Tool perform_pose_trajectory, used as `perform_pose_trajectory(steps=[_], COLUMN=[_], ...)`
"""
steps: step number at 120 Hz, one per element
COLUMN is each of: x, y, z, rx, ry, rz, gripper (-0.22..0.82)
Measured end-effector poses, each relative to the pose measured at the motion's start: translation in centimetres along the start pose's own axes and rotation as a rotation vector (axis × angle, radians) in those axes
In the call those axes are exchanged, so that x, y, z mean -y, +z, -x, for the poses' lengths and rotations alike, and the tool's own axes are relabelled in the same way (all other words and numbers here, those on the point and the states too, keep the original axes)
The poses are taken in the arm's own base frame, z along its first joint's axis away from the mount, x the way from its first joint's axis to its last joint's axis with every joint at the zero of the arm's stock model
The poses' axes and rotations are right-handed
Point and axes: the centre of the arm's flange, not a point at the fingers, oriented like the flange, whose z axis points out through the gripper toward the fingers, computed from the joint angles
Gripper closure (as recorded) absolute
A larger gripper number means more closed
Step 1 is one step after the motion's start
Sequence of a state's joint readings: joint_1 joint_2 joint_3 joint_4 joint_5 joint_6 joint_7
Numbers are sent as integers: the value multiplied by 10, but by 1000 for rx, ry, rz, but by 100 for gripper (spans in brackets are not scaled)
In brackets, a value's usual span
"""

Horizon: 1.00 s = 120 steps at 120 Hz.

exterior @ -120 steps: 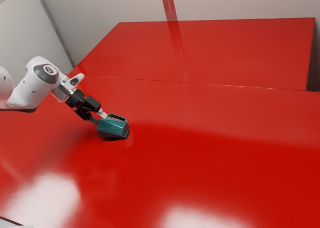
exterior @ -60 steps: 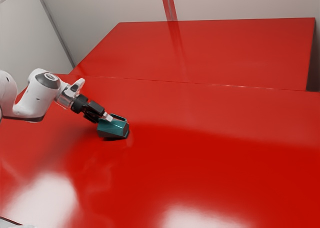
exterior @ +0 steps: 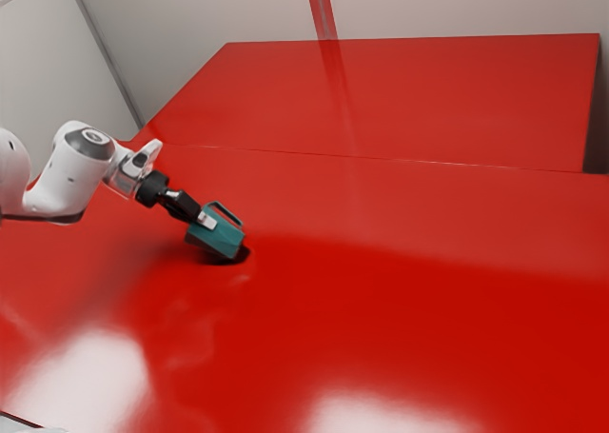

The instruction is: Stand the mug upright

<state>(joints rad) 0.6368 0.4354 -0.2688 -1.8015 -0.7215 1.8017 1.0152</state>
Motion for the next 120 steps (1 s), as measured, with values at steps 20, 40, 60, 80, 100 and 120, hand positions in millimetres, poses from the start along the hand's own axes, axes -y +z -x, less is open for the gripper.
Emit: perform_pose_trajectory(steps=[20,40,60,80,100,120], x=[-31,-84,-127,-151,-161,-169], y=[-5,2,24,43,65,79], z=[-13,-28,-28,-22,-17,-9], rx=[14,96,221,299,325,313], ry=[67,164,237,261,253,214], rz=[-29,-157,-355,-534,-650,-721], gripper=[75,75,76,77,78,78])
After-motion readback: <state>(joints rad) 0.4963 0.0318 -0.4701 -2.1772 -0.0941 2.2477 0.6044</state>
